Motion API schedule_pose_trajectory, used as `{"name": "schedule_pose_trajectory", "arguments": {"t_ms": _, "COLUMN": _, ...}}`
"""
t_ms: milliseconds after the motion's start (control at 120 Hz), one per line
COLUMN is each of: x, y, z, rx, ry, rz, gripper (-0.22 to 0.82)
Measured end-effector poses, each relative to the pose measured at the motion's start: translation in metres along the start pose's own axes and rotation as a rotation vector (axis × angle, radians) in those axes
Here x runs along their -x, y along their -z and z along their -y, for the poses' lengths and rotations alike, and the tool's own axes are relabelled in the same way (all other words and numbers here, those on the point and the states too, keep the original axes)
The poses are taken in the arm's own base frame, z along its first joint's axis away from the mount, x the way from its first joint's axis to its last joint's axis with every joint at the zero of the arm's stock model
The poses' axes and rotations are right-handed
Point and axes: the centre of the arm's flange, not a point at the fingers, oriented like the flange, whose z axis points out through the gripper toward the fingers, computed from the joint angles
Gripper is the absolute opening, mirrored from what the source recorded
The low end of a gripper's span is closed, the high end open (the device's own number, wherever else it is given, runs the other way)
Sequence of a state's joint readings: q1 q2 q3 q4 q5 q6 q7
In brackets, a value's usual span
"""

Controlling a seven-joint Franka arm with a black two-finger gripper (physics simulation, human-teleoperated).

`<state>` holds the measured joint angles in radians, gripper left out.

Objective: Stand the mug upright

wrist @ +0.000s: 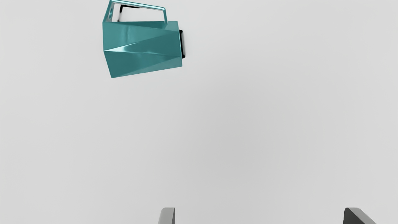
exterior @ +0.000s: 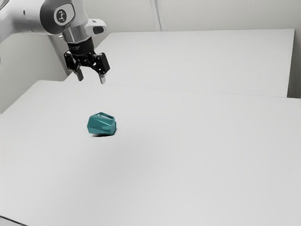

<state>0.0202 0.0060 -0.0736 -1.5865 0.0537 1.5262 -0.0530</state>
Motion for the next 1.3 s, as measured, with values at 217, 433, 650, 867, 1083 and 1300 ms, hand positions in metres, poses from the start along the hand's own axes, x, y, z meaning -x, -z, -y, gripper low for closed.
{"name": "schedule_pose_trajectory", "arguments": {"t_ms": 217, "x": 0.000, "y": -0.001, "z": 0.005, "rx": 0.002, "ry": 0.008, "rz": 0.001, "gripper": 0.59}}
{"name": "schedule_pose_trajectory", "arguments": {"t_ms": 433, "x": -0.003, "y": -0.005, "z": 0.009, "rx": 0.003, "ry": 0.012, "rz": 0.008, "gripper": 0.59}}
{"name": "schedule_pose_trajectory", "arguments": {"t_ms": 650, "x": -0.017, "y": -0.019, "z": 0.026, "rx": 0.009, "ry": 0.027, "rz": 0.022, "gripper": 0.59}}
{"name": "schedule_pose_trajectory", "arguments": {"t_ms": 867, "x": -0.033, "y": -0.039, "z": 0.082, "rx": 0.044, "ry": 0.100, "rz": -0.003, "gripper": 0.59}}
{"name": "schedule_pose_trajectory", "arguments": {"t_ms": 1083, "x": -0.035, "y": -0.047, "z": 0.124, "rx": 0.114, "ry": 0.140, "rz": -0.042, "gripper": 0.59}}
{"name": "schedule_pose_trajectory", "arguments": {"t_ms": 1300, "x": -0.032, "y": -0.058, "z": 0.168, "rx": 0.221, "ry": 0.167, "rz": -0.096, "gripper": 0.59}}
